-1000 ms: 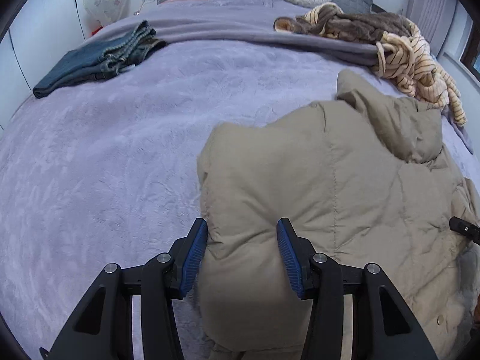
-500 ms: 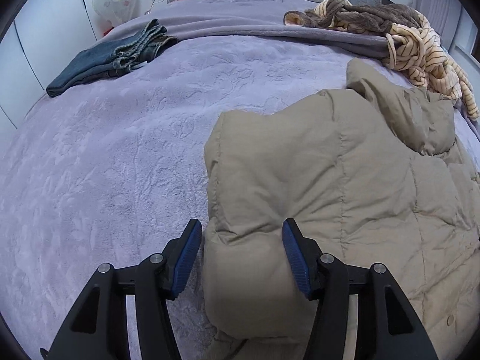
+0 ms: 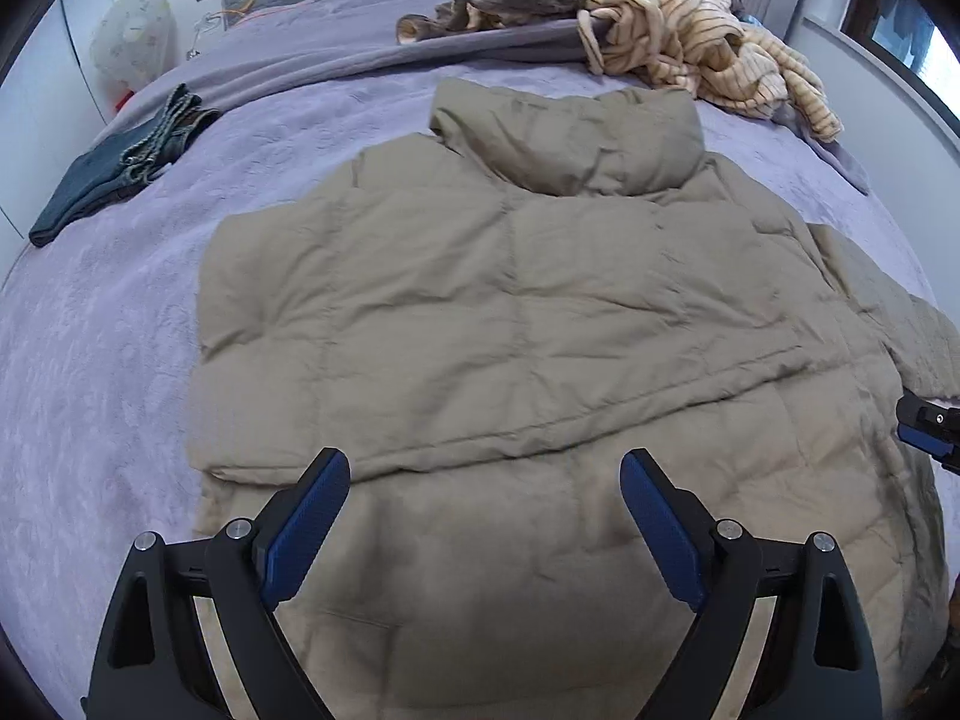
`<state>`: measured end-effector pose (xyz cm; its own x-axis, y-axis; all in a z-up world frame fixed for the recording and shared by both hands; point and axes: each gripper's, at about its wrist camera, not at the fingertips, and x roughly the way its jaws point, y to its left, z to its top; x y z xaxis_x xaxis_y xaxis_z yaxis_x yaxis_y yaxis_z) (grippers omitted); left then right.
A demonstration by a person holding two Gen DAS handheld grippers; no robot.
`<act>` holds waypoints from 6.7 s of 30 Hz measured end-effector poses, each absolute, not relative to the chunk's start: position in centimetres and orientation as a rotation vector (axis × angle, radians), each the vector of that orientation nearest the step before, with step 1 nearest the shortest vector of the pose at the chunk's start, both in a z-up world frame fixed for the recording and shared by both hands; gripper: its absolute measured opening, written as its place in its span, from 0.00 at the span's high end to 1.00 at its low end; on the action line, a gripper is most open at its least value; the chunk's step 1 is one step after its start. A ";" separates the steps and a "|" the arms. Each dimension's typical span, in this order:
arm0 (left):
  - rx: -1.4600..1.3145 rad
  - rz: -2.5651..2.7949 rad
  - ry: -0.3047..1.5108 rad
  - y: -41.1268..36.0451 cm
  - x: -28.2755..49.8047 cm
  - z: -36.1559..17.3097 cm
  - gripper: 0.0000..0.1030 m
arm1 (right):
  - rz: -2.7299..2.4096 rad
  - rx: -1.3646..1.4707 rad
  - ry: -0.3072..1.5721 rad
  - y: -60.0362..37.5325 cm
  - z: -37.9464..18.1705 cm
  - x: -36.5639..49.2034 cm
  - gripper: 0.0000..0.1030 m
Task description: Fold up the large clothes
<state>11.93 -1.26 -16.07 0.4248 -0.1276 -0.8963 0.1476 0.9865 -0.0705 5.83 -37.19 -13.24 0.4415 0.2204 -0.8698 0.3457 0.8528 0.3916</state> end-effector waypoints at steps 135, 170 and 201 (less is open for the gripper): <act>-0.540 -0.462 1.199 -0.8 21.4 -20.3 0.90 | 0.052 1.192 1.031 -47.2 -19.5 11.1 0.35; -0.185 -0.166 1.054 -0.4 23.3 -18.3 0.56 | 0.109 0.940 1.072 -48.4 -17.4 20.4 0.90; -0.068 -0.090 1.118 1.1 16.2 -19.9 0.34 | -0.139 0.225 1.168 -42.8 -15.1 12.4 0.57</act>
<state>16.20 1.13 -19.86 0.4341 -0.1064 -0.8946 0.0378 0.9943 -0.0999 12.39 -42.79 -15.10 0.3869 0.0086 -0.9221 0.2241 0.9691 0.1030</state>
